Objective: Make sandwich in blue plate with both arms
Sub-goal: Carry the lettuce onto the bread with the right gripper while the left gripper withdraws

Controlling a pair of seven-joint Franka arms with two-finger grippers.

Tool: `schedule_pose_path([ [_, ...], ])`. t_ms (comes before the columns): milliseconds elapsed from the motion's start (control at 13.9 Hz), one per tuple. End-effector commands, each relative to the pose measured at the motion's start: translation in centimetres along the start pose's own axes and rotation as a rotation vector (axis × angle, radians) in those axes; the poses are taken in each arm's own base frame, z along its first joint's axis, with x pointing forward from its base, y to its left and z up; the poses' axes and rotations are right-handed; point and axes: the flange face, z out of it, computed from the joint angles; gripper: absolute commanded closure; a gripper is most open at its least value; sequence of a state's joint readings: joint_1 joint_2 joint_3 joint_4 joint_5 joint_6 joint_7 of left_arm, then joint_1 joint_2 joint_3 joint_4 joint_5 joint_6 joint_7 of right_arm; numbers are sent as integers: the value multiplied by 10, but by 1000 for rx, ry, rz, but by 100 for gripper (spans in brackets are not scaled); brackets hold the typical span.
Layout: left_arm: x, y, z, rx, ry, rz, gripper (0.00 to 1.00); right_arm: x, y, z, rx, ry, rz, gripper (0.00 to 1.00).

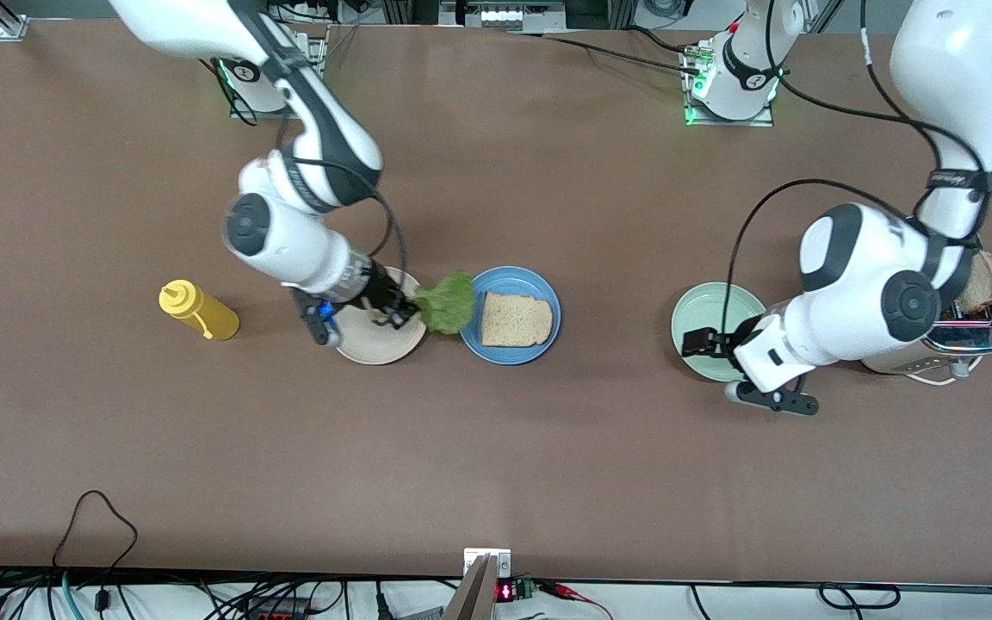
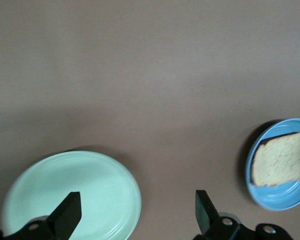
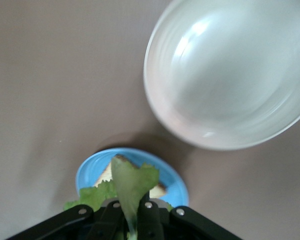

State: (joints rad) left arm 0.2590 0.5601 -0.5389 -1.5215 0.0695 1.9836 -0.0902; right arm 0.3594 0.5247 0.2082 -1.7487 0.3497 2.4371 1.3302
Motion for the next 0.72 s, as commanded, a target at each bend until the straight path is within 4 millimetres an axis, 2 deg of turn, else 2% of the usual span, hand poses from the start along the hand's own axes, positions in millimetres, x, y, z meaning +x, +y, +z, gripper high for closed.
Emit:
schedule_pose_path([
  [0,1,1,-57,122,37,8,0,-30,-21,50,59,-25,123,100],
  [216,-11,-18,-109,229,111,-47,0,-60,-23,97,85,-36,145,100],
  [289,-17,-31,-126,262,131,-76,0,-67,-20,109,107,-34,156,100],
  [361,-23,-54,-145,288,154,-118,0,-74,-18,118,131,-34,164,99],
  [433,-29,-67,-160,293,165,-147,0,-78,-15,127,136,-33,162,77],
  [577,-50,-73,-196,272,173,-181,0,-77,-13,131,130,-24,127,28],
  [649,-63,-72,-211,267,155,-187,0,-72,-14,131,130,-14,108,0],
])
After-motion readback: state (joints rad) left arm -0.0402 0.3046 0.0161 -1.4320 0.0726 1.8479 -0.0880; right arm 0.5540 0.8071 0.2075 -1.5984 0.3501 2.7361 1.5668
